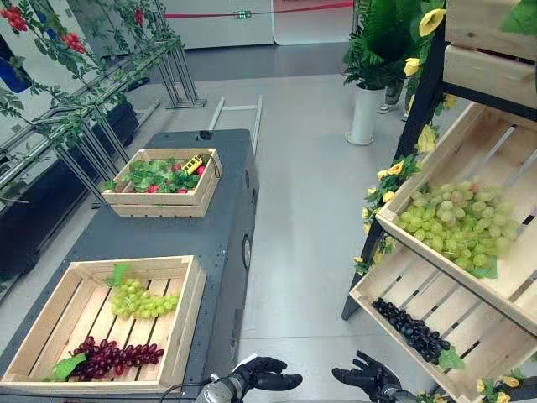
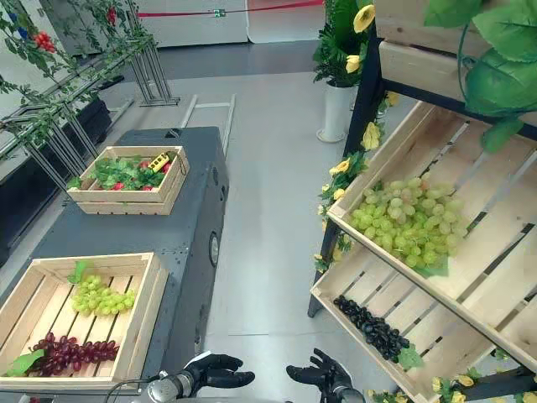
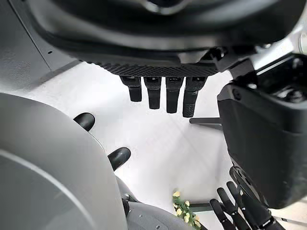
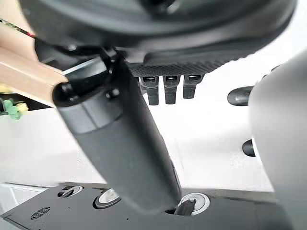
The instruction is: Pick up the fruits from the basket on one side to the basket on the other side
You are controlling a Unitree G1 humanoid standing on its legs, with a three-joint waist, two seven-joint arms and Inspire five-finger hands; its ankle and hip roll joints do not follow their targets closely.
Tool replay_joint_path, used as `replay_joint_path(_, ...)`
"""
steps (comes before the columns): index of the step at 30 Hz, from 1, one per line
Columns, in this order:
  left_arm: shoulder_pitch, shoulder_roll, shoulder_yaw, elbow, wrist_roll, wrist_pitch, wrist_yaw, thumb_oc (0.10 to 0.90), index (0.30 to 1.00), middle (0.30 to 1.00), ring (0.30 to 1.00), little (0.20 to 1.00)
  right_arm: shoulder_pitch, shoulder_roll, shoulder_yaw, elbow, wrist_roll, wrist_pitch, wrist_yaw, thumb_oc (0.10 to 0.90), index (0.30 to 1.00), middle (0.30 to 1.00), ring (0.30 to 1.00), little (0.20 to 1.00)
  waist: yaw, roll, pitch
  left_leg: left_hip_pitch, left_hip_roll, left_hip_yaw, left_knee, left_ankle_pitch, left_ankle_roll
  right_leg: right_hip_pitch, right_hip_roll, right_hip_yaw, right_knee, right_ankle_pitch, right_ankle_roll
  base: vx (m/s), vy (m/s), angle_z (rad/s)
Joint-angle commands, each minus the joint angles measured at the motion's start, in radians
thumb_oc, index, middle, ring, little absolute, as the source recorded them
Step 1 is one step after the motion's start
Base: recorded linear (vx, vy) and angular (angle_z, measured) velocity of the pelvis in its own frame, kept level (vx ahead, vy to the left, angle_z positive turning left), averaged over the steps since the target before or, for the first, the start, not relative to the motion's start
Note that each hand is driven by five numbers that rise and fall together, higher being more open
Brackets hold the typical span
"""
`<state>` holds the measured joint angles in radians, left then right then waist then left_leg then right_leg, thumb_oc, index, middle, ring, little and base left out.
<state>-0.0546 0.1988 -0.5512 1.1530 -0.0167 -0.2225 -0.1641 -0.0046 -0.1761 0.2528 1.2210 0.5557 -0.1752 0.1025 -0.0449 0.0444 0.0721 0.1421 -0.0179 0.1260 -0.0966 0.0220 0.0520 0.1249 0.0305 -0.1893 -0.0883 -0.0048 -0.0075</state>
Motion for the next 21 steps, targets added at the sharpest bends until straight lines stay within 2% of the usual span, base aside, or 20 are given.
replay_joint_path(1, -0.068, -0.022, -0.004, 0.034, -0.033, -0.047, 0.011, 0.8, 0.9, 0.9, 0.9, 0.9, -0.09, 0.01, 0.024, 0.026, -0.007, -0.025, 0.032, 0.8, 0.9, 0.9, 0.9, 0.9, -0.006, -0.008, 0.009, 0.03, -0.055, 0.012, 0.009, -0.148, 0.006, 0.012, -0.002, 0.038, 0.053, -0.112, 0.047, 0.16, -0.024, 0.37)
replay_joint_path(5, -0.06, -0.029, 0.003, 0.041, -0.02, -0.055, 0.024, 0.8, 0.9, 0.9, 0.9, 0.9, -0.09, 0.015, 0.025, 0.03, -0.004, -0.027, 0.029, 0.8, 0.9, 0.9, 0.9, 0.9, -0.001, -0.01, 0.01, 0.029, -0.057, 0.009, 0.009, -0.147, 0.008, 0.013, -0.002, 0.038, 0.054, -0.111, 0.044, 0.0, 0.0, 0.0)
replay_joint_path(7, -0.058, -0.032, 0.007, 0.044, -0.007, -0.038, 0.015, 0.8, 0.9, 0.9, 0.9, 0.9, -0.087, 0.017, 0.023, 0.031, -0.002, -0.029, 0.028, 0.8, 0.9, 0.9, 0.9, 0.9, 0.001, -0.011, 0.009, 0.031, -0.058, 0.008, 0.009, -0.147, 0.008, 0.015, -0.003, 0.036, 0.052, -0.11, 0.045, 0.0, 0.0, 0.0)
replay_joint_path(12, -0.055, -0.029, 0.005, 0.049, 0.005, -0.097, 0.066, 0.8, 0.9, 0.9, 0.9, 0.9, -0.084, 0.021, 0.023, 0.035, 0.001, -0.022, 0.029, 0.8, 0.9, 0.9, 0.9, 0.9, 0.0, -0.014, 0.006, 0.035, -0.058, 0.005, 0.009, -0.149, 0.008, 0.021, -0.001, 0.036, 0.049, -0.111, 0.044, 0.0, 0.0, 0.0)
replay_joint_path(16, -0.058, -0.024, 0.023, 0.037, -0.023, -0.156, 0.168, 0.8, 0.9, 0.9, 0.9, 0.9, -0.084, 0.021, 0.022, 0.04, 0.003, -0.021, 0.03, 0.8, 0.9, 0.9, 0.9, 0.9, 0.005, -0.015, 0.006, 0.034, -0.06, 0.001, 0.009, -0.146, 0.009, 0.02, 0.0, 0.038, 0.05, -0.112, 0.041, 0.0, 0.0, 0.0)
replay_joint_path(21, -0.056, -0.023, 0.044, 0.027, -0.031, -0.187, 0.183, 0.8, 0.9, 0.9, 0.9, 0.9, -0.089, 0.019, 0.021, 0.043, 0.012, -0.02, 0.032, 0.8, 0.9, 0.9, 0.9, 0.9, 0.014, -0.016, 0.014, 0.034, -0.061, -0.002, 0.009, -0.142, 0.008, 0.018, -0.001, 0.034, 0.057, -0.112, 0.039, 0.0, 0.0, 0.0)
